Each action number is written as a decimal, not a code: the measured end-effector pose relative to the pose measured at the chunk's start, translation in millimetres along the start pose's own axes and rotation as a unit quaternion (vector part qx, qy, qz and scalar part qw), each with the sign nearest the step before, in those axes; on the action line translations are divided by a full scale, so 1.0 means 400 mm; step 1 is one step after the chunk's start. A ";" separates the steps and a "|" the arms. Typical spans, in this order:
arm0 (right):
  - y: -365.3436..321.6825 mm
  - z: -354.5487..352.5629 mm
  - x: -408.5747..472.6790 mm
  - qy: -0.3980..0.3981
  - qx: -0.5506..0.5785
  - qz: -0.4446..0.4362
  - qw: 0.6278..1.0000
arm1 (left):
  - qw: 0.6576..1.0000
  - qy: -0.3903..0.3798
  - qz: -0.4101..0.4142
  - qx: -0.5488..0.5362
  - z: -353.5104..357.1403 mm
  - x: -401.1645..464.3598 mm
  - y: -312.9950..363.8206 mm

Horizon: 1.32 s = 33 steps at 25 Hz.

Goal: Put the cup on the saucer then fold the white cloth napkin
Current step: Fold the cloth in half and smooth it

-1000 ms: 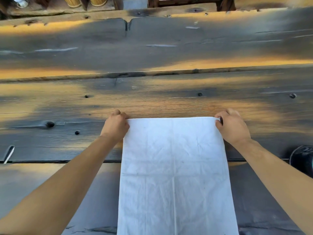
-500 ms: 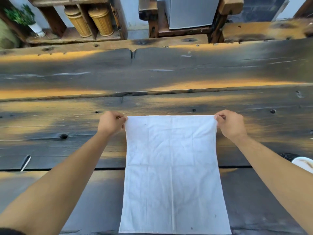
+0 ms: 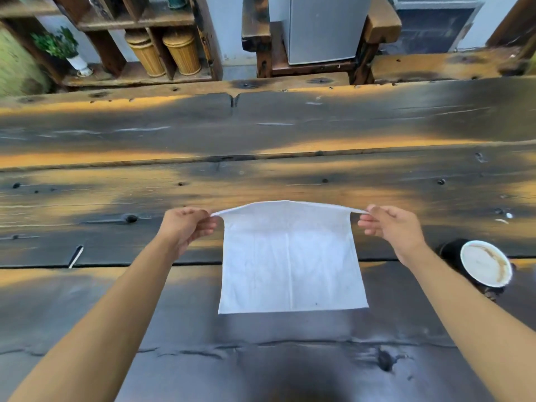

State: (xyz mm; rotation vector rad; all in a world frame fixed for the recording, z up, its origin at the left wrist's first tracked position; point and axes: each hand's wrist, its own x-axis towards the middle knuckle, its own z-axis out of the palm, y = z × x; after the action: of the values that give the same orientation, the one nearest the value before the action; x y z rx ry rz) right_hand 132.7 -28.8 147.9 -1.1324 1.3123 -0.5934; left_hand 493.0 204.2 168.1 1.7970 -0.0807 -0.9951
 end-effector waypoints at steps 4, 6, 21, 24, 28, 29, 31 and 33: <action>0.124 -0.052 -0.086 -0.018 0.018 0.050 0.998 | 0.999 0.004 -0.038 0.013 -0.039 -0.059 -0.130; 0.182 -0.076 -0.120 -0.031 0.018 0.077 0.996 | 0.998 -0.001 -0.055 0.033 -0.059 -0.079 -0.197; 0.408 -0.111 -0.184 0.029 -0.149 0.144 0.978 | 0.976 0.035 -0.085 0.197 -0.066 -0.136 -0.473; 0.418 -0.107 -0.185 0.035 -0.194 0.138 0.971 | 0.972 0.052 -0.076 0.218 -0.061 -0.132 -0.483; 0.404 -0.090 -0.200 0.042 -0.266 0.115 0.956 | 0.967 0.067 -0.070 0.237 -0.050 -0.133 -0.483; 0.402 -0.086 -0.203 0.042 -0.279 0.110 0.953 | 0.966 0.069 -0.070 0.241 -0.049 -0.132 -0.482; 0.398 -0.080 -0.209 0.042 -0.297 0.103 0.948 | 0.964 0.065 -0.068 0.248 -0.050 -0.130 -0.483; 0.396 -0.076 -0.209 0.040 -0.315 0.095 0.943 | 0.960 0.060 -0.058 0.267 -0.051 -0.130 -0.483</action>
State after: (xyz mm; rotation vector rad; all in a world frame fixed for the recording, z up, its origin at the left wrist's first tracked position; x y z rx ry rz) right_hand 46.9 96.1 47.6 -1.4772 1.7238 -0.0629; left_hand 399.1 333.8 46.4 2.3761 -0.1845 -1.0071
